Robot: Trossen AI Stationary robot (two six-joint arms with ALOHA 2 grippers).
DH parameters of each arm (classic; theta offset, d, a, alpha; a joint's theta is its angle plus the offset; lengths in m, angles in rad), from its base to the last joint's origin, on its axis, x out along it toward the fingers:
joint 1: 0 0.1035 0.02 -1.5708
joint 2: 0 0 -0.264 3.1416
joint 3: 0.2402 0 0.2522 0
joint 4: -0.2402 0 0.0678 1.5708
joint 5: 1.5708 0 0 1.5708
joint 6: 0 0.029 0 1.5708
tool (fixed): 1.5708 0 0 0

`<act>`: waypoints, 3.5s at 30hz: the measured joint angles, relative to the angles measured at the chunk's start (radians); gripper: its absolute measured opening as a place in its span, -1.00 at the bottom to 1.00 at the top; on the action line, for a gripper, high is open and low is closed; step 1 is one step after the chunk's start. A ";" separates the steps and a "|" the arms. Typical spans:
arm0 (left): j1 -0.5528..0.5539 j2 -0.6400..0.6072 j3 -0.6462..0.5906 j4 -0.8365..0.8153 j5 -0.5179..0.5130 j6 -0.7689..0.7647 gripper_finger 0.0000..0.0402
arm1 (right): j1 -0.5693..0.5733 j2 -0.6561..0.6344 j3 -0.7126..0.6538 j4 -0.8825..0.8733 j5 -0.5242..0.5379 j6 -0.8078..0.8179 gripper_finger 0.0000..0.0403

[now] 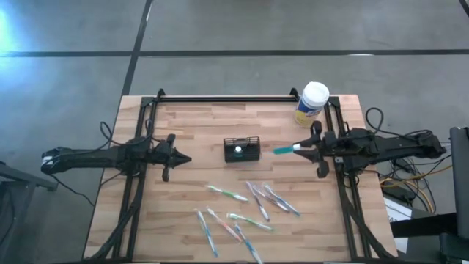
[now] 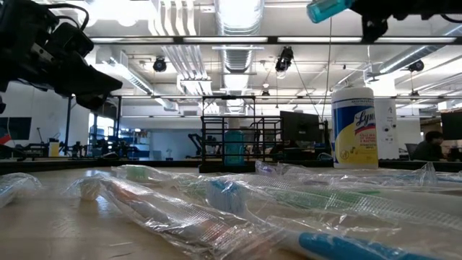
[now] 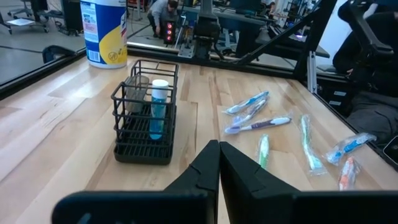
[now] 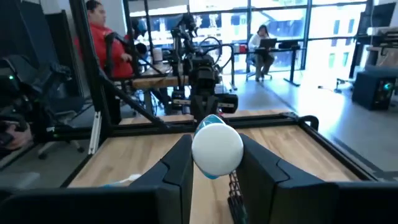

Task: Pick & Place toothbrushing station
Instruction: Put the blue mouthwash bottle into the black organizer

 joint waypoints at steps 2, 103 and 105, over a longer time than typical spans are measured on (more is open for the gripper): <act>0.000 0.000 -0.006 -0.001 0.000 -0.001 -0.93 | 0.000 -0.041 -0.036 0.005 0.001 0.004 -0.58; 0.000 0.004 -0.031 -0.018 -0.051 0.009 -0.93 | -0.184 1.235 1.118 -0.894 -0.069 -0.350 -0.58; 0.000 0.004 -0.031 -0.015 -0.051 0.009 -0.93 | -0.191 1.241 1.126 -0.902 -0.070 -0.370 -0.58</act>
